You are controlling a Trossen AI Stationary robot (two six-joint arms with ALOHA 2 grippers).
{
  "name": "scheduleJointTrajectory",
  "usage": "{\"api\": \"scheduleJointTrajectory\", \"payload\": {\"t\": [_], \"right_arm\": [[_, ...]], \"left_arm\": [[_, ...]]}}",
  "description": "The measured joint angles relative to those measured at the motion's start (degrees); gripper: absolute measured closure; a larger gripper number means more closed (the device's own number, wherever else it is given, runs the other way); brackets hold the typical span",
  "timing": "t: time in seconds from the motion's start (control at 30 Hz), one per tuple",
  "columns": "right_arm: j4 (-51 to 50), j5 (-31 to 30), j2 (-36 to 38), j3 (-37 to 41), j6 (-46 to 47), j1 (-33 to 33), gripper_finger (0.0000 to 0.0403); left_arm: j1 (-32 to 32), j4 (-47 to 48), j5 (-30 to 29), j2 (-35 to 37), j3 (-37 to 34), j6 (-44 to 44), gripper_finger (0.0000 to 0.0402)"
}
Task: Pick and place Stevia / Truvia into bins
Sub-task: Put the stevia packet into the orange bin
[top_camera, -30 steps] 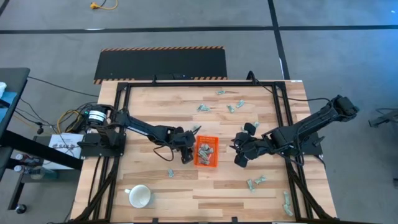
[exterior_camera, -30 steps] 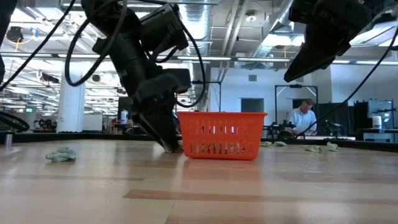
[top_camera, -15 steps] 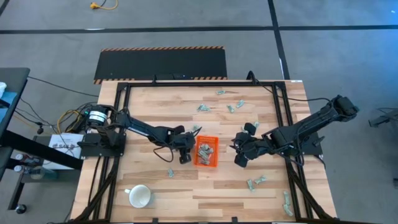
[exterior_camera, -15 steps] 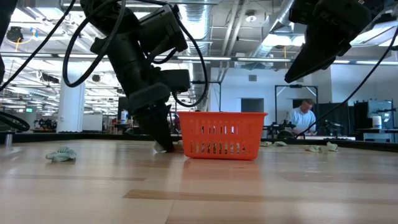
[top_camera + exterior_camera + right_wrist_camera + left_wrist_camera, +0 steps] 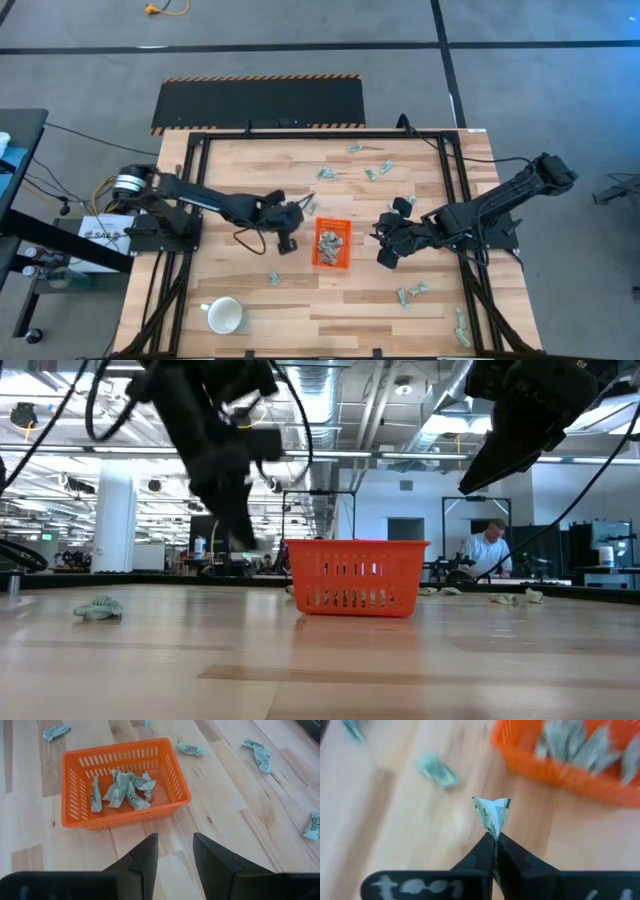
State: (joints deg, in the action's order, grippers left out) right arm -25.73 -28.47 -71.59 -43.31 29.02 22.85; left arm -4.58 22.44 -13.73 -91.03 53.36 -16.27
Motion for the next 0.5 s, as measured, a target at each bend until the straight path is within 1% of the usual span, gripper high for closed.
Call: {"api": "scheduleJointTrajectory", "payload": {"t": [0.07,0.13,0.2,0.27,0.37,0.5], "right_arm": [[-0.1,0.0,0.0,0.0,0.1,0.0,0.0287],[-0.7,0.1,0.0,0.0,0.9,0.0,0.0287],[-1.6,0.7,0.0,0.0,2.1,0.0,0.0287],[-3.0,1.9,0.0,0.0,4.0,0.0,0.0287],[-5.2,3.8,0.0,0.0,7.0,0.0,0.0287],[-7.5,5.8,0.0,0.0,10.2,0.6,0.0287]], "left_arm": [[-0.4,-1.6,-0.2,3.4,0.0,1.5,0.0401],[-1.1,-6.9,0.5,5.6,0.1,3.9,0.0401],[-1.8,-12.2,2.8,6.4,0.1,7.1,0.0401],[-2.4,-17.1,6.0,6.2,0.1,9.9,0.0401],[-3.0,-23.3,8.9,3.7,0.2,12.4,0.0401],[-2.9,-28.2,10.6,-0.8,0.1,14.5,0.0401]]}}
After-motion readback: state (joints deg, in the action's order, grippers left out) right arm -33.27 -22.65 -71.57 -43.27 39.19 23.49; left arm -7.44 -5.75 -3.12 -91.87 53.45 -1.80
